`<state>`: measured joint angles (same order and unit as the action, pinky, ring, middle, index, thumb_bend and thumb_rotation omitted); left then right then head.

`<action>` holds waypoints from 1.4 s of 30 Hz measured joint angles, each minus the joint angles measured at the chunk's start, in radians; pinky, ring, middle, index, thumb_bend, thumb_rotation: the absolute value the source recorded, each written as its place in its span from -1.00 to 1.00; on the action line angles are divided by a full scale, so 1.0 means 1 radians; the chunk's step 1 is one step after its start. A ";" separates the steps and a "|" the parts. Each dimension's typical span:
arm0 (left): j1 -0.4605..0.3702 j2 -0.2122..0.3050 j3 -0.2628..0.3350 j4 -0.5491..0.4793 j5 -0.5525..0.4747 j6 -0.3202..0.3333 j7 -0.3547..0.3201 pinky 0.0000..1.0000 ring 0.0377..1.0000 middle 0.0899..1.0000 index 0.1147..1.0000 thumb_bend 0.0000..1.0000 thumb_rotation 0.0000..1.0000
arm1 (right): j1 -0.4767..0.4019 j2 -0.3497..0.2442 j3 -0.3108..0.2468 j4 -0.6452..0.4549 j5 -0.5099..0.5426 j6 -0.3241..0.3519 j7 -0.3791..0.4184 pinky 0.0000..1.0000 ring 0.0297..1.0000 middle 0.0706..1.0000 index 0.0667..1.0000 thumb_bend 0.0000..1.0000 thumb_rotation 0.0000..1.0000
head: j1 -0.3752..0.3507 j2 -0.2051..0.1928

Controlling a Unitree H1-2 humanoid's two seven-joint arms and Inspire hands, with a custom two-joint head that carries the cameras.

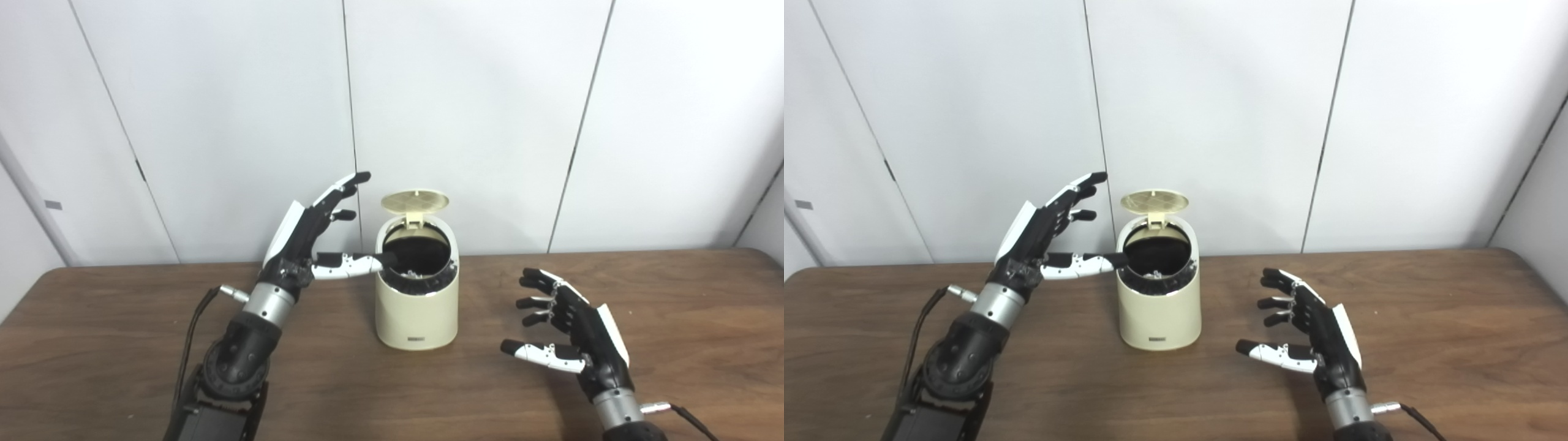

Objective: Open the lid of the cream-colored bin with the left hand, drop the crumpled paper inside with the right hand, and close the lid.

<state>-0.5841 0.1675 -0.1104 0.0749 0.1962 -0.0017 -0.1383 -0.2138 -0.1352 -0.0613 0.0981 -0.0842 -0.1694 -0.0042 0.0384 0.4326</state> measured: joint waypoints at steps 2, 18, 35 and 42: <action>-0.013 0.002 0.000 0.004 0.000 0.000 -0.004 0.62 0.85 0.91 0.86 0.87 -0.58 | 0.000 0.002 0.000 0.000 -0.001 0.000 -0.001 0.04 0.29 0.52 0.50 0.57 -0.86 | -0.003 -0.002; -0.109 0.020 -0.058 0.057 0.130 -0.007 -0.023 0.71 0.90 0.82 0.67 0.87 -0.33 | 0.000 0.019 0.009 -0.022 -0.021 0.007 -0.012 -0.01 0.25 0.52 0.47 0.54 -0.92 | -0.020 -0.011; -0.121 0.047 -0.119 0.073 0.199 -0.027 -0.046 0.64 0.88 0.67 0.58 0.87 -0.24 | 0.000 0.025 0.014 -0.025 -0.034 0.012 -0.029 0.01 0.24 0.52 0.48 0.53 -0.90 | -0.026 -0.011; -0.121 0.055 -0.121 0.073 0.197 -0.043 -0.069 0.79 0.98 0.66 0.55 0.86 -0.22 | 0.000 0.027 0.015 -0.029 -0.035 0.019 -0.030 0.00 0.21 0.51 0.47 0.54 -0.87 | -0.028 -0.005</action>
<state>-0.7047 0.2223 -0.2315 0.1475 0.3935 -0.0446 -0.2074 -0.2139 -0.1085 -0.0466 0.0691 -0.1190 -0.1507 -0.0346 0.0107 0.4280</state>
